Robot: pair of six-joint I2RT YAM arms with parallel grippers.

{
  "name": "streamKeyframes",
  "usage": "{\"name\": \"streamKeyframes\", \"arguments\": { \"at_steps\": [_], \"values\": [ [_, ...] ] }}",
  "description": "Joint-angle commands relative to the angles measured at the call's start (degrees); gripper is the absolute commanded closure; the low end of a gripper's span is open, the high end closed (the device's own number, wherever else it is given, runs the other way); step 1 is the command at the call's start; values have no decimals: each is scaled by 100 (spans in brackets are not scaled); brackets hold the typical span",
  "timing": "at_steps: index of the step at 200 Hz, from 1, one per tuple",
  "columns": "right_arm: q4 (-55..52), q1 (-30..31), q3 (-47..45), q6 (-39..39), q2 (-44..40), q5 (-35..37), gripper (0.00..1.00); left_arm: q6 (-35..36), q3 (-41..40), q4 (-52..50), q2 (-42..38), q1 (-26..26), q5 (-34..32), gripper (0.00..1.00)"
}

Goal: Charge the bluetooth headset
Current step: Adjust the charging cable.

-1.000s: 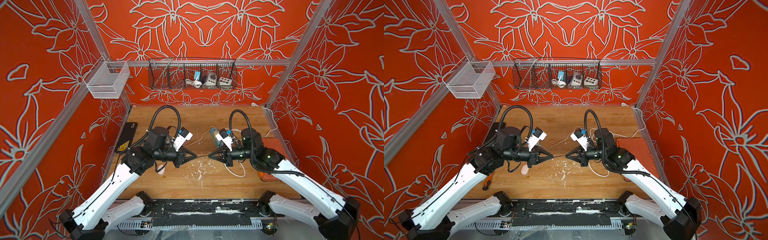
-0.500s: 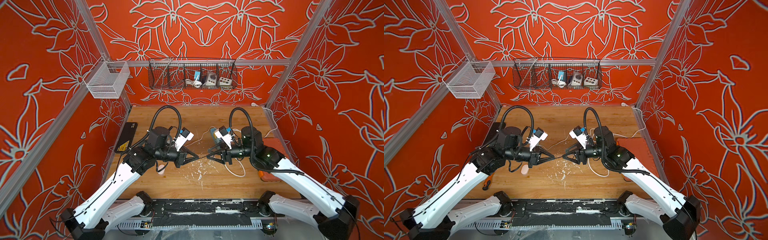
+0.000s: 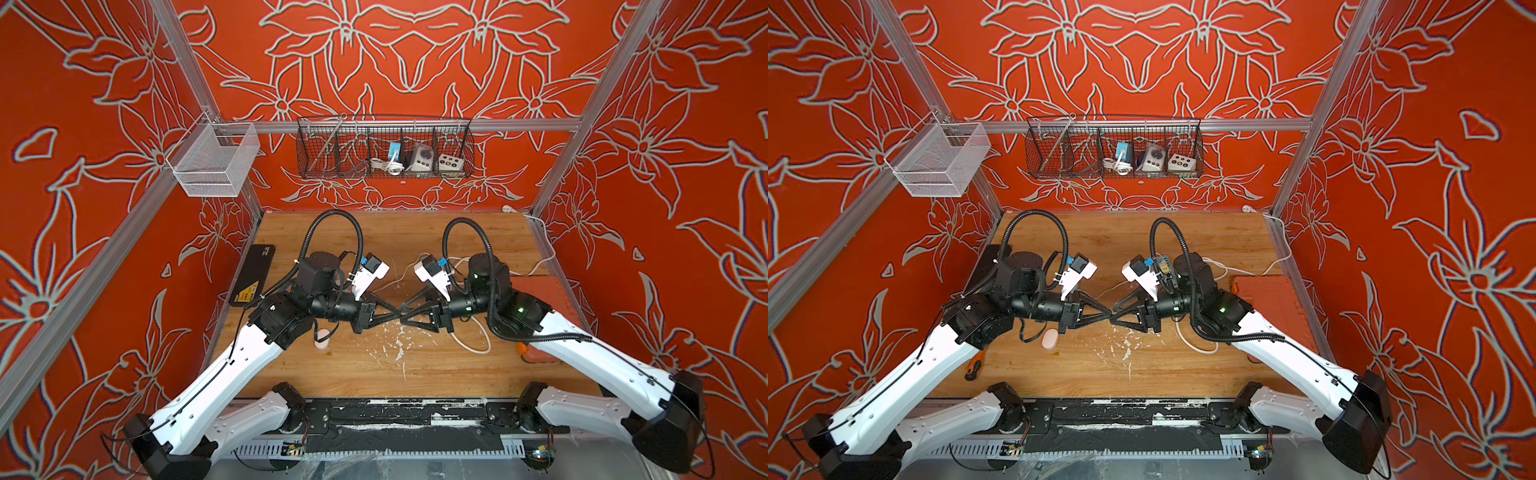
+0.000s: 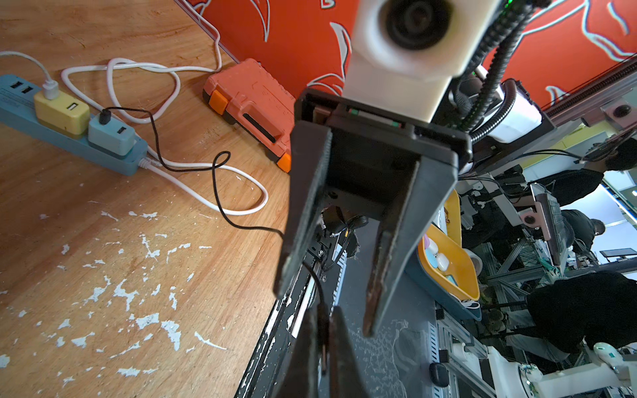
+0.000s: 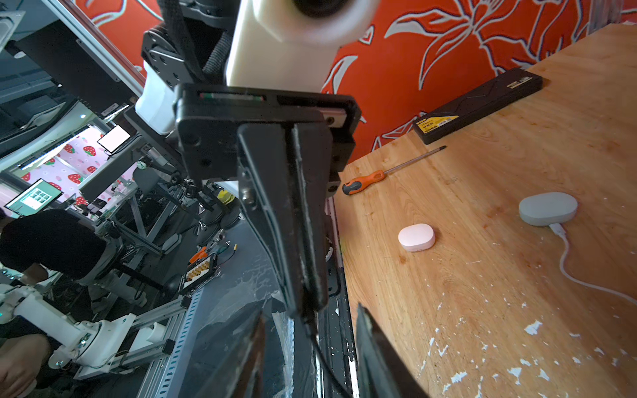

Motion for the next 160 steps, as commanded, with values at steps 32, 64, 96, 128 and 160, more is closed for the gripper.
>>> {"name": "streamKeyframes", "arguments": {
  "at_steps": [32, 64, 96, 128, 160],
  "values": [
    [131, 78, 105, -60, 29, -280, 77, 2, -14, 207, -59, 21, 75, 100],
    [16, 83, 128, -157, -13, -97, 92, -7, -11, 198, -62, 21, 70, 100],
    [-132, 79, 186, -261, -24, 91, 100, -15, 4, 207, -100, 21, 10, 100],
    [-98, 81, 125, -228, -72, 285, 100, -24, -15, 172, -161, 21, -136, 86],
    [52, 78, 51, -101, -134, 268, 95, -75, -57, 267, -255, 47, -133, 100]
  ]
}}
